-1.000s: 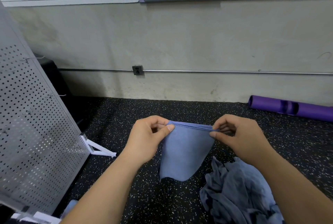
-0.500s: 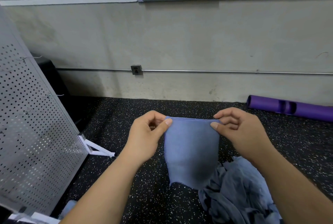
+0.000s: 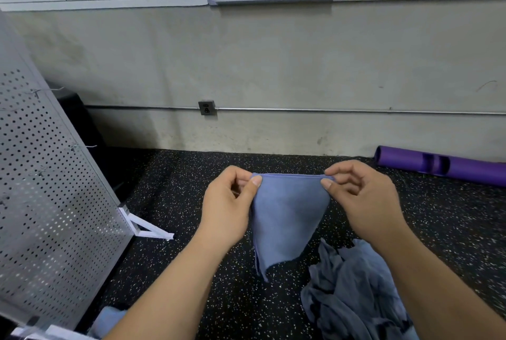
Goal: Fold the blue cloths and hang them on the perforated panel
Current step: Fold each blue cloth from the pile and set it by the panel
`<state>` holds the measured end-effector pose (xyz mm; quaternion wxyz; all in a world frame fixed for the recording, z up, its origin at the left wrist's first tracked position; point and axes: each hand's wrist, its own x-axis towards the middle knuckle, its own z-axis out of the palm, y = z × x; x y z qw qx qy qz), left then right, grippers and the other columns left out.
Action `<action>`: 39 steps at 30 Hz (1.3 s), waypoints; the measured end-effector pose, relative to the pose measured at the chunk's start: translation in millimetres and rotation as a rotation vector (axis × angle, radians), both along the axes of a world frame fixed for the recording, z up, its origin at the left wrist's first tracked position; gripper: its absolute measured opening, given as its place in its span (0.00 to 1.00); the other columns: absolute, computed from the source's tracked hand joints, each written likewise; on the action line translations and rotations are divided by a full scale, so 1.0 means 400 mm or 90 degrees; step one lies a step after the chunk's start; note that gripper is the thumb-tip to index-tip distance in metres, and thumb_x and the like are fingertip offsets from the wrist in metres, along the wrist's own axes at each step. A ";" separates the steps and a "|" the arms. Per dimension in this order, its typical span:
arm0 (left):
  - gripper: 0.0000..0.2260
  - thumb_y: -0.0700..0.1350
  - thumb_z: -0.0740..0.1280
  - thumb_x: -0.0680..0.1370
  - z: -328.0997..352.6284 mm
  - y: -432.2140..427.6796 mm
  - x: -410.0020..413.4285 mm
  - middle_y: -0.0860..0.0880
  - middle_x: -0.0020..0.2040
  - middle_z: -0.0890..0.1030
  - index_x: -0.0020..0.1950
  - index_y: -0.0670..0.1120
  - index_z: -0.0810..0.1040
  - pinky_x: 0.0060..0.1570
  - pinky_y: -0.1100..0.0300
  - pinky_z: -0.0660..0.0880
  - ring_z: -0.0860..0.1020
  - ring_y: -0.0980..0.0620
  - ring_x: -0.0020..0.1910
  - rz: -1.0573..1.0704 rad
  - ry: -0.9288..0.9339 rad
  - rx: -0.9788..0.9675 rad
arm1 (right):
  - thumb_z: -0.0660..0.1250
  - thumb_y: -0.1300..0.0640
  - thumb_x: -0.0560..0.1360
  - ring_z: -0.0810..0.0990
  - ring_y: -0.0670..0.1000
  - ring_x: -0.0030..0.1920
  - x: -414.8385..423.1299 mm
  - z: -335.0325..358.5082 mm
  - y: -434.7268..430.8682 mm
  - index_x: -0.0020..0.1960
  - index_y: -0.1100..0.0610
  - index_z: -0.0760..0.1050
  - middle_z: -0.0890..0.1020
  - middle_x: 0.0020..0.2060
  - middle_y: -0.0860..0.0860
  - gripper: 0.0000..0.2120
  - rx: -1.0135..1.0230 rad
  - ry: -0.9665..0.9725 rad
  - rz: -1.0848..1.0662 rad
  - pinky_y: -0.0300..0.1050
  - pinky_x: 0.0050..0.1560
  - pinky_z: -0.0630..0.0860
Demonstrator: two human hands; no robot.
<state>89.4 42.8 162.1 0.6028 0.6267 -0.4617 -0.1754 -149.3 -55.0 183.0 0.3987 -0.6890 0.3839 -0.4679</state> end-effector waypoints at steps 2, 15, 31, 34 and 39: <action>0.03 0.46 0.72 0.83 -0.003 -0.004 0.001 0.59 0.39 0.81 0.50 0.48 0.82 0.44 0.65 0.72 0.76 0.60 0.39 -0.013 0.015 0.002 | 0.76 0.65 0.78 0.81 0.43 0.37 0.007 -0.001 0.002 0.54 0.51 0.84 0.85 0.40 0.52 0.10 0.016 -0.011 0.032 0.33 0.43 0.78; 0.19 0.52 0.81 0.74 -0.001 0.015 0.013 0.55 0.42 0.82 0.63 0.54 0.83 0.50 0.59 0.78 0.79 0.57 0.43 -0.180 0.010 0.072 | 0.74 0.67 0.79 0.82 0.48 0.41 0.041 -0.014 0.036 0.55 0.52 0.83 0.86 0.46 0.51 0.12 0.043 -0.084 0.105 0.37 0.45 0.80; 0.11 0.46 0.74 0.81 0.017 0.032 -0.020 0.53 0.43 0.84 0.60 0.58 0.79 0.44 0.51 0.79 0.81 0.47 0.41 -0.279 -0.190 0.128 | 0.76 0.64 0.77 0.84 0.49 0.43 0.046 -0.047 0.035 0.51 0.48 0.83 0.86 0.43 0.47 0.11 0.054 0.019 0.078 0.39 0.47 0.82; 0.09 0.42 0.73 0.81 0.023 0.032 -0.020 0.52 0.42 0.82 0.58 0.54 0.78 0.41 0.50 0.75 0.78 0.43 0.39 -0.321 -0.160 0.142 | 0.77 0.63 0.77 0.85 0.46 0.43 0.052 -0.063 0.032 0.51 0.45 0.82 0.86 0.43 0.45 0.12 0.047 0.054 0.040 0.43 0.48 0.83; 0.05 0.36 0.73 0.81 0.018 0.019 -0.029 0.53 0.38 0.80 0.50 0.46 0.85 0.37 0.65 0.70 0.73 0.56 0.35 -0.211 0.062 0.150 | 0.78 0.57 0.77 0.84 0.44 0.43 0.073 -0.051 0.067 0.49 0.45 0.82 0.85 0.42 0.44 0.09 -0.011 0.127 0.032 0.35 0.43 0.80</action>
